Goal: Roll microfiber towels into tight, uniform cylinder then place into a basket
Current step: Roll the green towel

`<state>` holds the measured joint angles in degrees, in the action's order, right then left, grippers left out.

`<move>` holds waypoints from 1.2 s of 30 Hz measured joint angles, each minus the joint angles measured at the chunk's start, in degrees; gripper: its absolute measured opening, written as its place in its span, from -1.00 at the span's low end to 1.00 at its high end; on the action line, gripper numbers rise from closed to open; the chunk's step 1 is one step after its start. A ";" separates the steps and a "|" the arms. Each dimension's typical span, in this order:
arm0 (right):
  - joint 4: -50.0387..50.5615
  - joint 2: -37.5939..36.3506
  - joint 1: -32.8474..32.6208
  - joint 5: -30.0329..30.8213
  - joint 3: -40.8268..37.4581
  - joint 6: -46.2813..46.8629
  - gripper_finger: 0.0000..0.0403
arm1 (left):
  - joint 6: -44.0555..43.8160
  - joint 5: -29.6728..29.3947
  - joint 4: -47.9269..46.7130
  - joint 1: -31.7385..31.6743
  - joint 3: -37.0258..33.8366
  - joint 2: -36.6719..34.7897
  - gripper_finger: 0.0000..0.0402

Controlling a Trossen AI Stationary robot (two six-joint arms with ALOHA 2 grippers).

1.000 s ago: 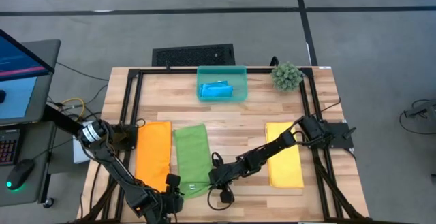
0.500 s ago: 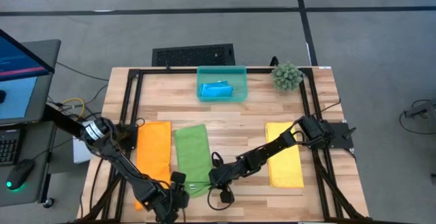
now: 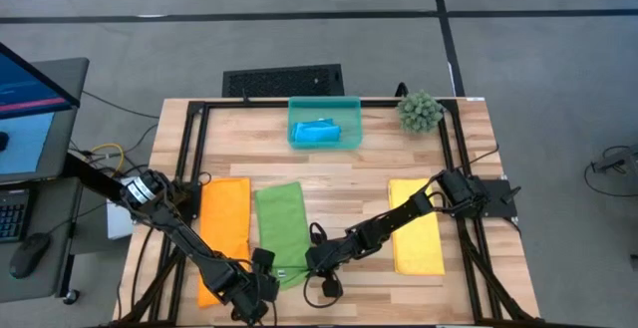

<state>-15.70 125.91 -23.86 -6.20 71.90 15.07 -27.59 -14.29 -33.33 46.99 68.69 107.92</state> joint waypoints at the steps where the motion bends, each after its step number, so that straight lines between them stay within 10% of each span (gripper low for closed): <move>1: 0.02 0.00 0.00 0.00 0.00 0.00 -0.91 | 0.95 -0.81 -0.30 0.33 1.14 0.00 0.22; 15: 0.21 -0.02 0.03 -1.27 0.02 0.45 -0.89 | -3.05 -13.34 -1.14 5.23 1.42 0.00 0.20; 36: 0.19 -0.02 0.37 -1.44 0.02 1.46 -0.95 | -4.19 -14.67 13.30 5.41 -7.41 -0.02 0.20</move>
<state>-15.51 125.89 -23.49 -7.64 71.92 16.53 -31.78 -28.96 -20.03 52.40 61.29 107.90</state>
